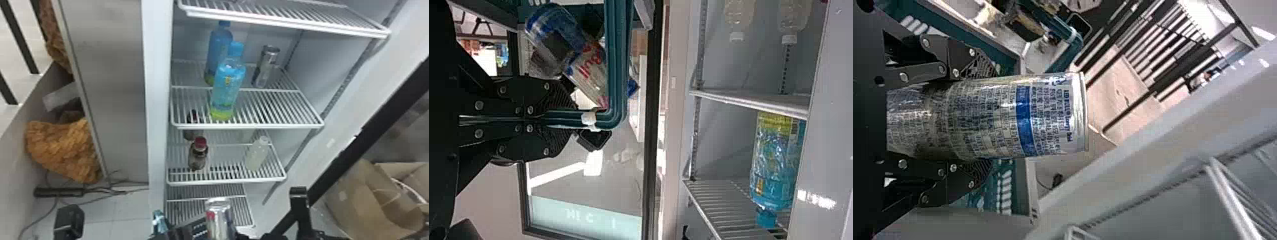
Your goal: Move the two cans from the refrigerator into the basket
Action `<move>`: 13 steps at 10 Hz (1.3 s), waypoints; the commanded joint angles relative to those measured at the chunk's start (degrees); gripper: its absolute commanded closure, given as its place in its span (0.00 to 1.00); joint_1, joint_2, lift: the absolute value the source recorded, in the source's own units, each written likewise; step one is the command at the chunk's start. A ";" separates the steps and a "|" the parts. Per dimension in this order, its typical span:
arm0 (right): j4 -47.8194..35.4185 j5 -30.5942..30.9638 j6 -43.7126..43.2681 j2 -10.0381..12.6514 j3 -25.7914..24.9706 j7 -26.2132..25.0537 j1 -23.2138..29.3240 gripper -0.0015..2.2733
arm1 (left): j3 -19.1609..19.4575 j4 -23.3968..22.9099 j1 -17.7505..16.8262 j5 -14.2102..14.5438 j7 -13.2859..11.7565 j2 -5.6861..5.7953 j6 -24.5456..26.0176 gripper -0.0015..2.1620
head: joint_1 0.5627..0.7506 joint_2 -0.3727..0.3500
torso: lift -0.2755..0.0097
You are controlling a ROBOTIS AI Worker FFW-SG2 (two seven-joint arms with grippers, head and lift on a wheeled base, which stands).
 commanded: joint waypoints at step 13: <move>3.51 -5.02 -8.95 0.70 -7.02 1.04 -1.76 0.06 | -0.15 0.00 -0.14 0.10 -0.05 0.18 -0.06 0.55 | 0.70 0.12 | 0.84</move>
